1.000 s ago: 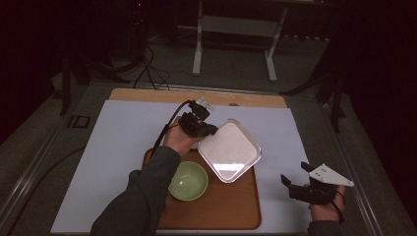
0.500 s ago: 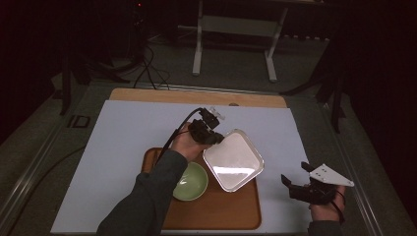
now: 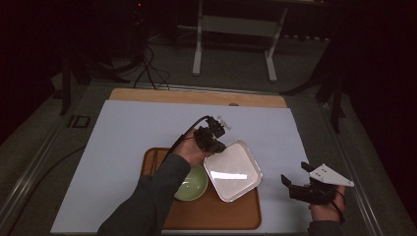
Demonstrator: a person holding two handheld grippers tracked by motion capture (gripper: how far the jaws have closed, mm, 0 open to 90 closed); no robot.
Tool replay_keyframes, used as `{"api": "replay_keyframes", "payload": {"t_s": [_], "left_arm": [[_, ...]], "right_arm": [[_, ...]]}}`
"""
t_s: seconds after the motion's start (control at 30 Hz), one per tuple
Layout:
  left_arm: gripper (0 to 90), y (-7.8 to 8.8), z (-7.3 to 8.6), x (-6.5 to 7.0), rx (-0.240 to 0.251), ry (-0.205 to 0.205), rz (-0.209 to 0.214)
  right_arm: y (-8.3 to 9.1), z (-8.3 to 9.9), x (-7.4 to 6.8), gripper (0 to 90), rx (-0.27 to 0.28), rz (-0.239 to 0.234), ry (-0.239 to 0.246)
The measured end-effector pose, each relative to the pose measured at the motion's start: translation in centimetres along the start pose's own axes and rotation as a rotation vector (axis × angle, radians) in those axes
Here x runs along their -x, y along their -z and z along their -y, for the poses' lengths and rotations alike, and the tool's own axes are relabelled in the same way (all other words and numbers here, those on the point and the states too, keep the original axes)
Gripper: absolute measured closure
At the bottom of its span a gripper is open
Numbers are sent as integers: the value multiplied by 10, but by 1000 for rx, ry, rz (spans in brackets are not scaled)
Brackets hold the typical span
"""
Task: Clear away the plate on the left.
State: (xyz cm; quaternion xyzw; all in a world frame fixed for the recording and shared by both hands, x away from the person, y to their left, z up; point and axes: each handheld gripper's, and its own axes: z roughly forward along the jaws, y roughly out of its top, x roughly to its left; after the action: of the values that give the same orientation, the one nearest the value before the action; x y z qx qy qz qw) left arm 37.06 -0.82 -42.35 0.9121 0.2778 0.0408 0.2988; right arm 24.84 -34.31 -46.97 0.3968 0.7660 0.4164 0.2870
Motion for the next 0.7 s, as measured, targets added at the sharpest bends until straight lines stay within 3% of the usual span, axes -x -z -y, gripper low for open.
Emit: {"api": "replay_keyframes", "payload": {"t_s": [0.43, 0.7], "left_arm": [[878, -19, 4, 9, -118, -29, 53], [885, -37, 2, 11, -129, -12, 74]], "right_arm": [[-1, 0, 0, 141, -4, -2, 2], [-1, 0, 0, 141, -4, -3, 1]]}}
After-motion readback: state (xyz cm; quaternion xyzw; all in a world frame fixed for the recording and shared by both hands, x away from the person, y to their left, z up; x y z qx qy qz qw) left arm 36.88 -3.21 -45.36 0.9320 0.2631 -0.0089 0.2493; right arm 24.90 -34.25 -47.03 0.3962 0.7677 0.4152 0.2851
